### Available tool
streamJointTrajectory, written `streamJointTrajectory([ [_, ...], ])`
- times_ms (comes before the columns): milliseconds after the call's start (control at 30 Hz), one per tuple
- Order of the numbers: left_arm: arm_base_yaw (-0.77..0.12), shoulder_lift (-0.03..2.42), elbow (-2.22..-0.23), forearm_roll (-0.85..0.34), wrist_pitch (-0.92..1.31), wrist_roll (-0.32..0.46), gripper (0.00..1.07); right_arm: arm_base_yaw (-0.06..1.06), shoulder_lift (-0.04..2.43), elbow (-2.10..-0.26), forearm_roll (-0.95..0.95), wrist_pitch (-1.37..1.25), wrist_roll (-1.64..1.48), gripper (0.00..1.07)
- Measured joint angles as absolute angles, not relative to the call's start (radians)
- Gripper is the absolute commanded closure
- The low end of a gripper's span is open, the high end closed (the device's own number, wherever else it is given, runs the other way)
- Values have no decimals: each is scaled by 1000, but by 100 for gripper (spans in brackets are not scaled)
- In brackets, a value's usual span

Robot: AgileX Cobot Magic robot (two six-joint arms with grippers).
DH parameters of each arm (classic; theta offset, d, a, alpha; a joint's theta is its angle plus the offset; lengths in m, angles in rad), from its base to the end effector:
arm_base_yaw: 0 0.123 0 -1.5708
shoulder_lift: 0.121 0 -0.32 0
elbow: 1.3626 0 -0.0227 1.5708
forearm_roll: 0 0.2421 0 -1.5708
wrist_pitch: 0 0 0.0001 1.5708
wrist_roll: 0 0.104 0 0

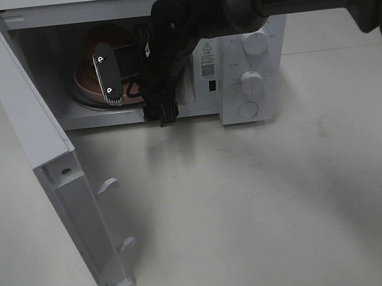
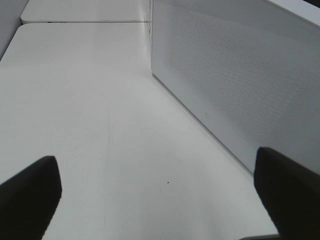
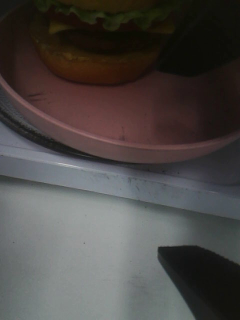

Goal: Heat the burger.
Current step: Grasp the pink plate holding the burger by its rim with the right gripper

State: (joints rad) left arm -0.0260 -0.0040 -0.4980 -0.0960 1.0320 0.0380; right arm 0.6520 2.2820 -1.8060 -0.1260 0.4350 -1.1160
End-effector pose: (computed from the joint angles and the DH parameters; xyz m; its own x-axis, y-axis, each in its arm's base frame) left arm -0.0357 -0.0076 0.2695 -0.4276 -0.0002 -0.9040 0.0954 0.9944 -0.0454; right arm 0.4326 0.3233 0.1916 0.3499 -0.9171 -0.1911 -0.7409 -0.1461 -0.6555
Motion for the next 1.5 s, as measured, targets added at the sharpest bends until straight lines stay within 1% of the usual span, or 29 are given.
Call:
streamJointTrajectory([
  [600, -26, -4, -498, -96, 1032, 38, 7, 652, 2417, -2046, -131, 518, -1075, 23],
  [767, -26, -4, -498, -96, 1032, 38, 7, 652, 2438, -2078, -130, 530, -1075, 27],
  [800, -26, -4, -498, -96, 1032, 38, 7, 652, 2448, -2092, -130, 541, -1075, 30],
  [833, -26, -4, -498, -96, 1032, 38, 7, 652, 2448, -2092, -130, 541, -1075, 30],
  [867, -26, -4, -498, -96, 1032, 38, 7, 652, 2461, -2101, -130, 545, -1075, 34],
  [933, -26, -4, -498, -96, 1032, 38, 7, 652, 2467, -2102, -128, 546, -1075, 35],
  [967, -26, -4, -498, -96, 1032, 38, 7, 652, 2476, -2103, -125, 546, -1074, 41],
  [1000, -26, -4, -498, -96, 1032, 38, 7, 652, 2476, -2103, -125, 546, -1074, 41],
  [1033, -26, -4, -498, -96, 1032, 38, 7, 652, 2482, -2103, -114, 548, -1074, 44],
  [1067, -26, -4, -498, -96, 1032, 38, 7, 652, 2483, -2103, -111, 548, -1074, 56],
  [1100, -26, -4, -498, -96, 1032, 38, 7, 652, 2483, -2103, -111, 548, -1074, 56],
  [1133, -26, -4, -498, -96, 1032, 38, 7, 652, 2483, -2103, -107, 549, -1074, 73],
  [1167, -26, -4, -498, -96, 1032, 38, 7, 652, 2483, -2103, -102, 560, -1074, 82],
  [1200, -26, -4, -498, -96, 1032, 38, 7, 652, 2483, -2103, -102, 560, -1074, 82],
  [1233, -26, -4, -498, -96, 1032, 38, 7, 653, 2483, -2103, -95, 584, -1073, 99],
  [1267, -26, -4, -498, -96, 1032, 38, 7, 654, 2483, -2105, -88, 579, -1073, 107],
  [1500, -26, -4, -498, -96, 1032, 38, 7, 660, 2482, -2105, -91, 580, -1076, 107],
])
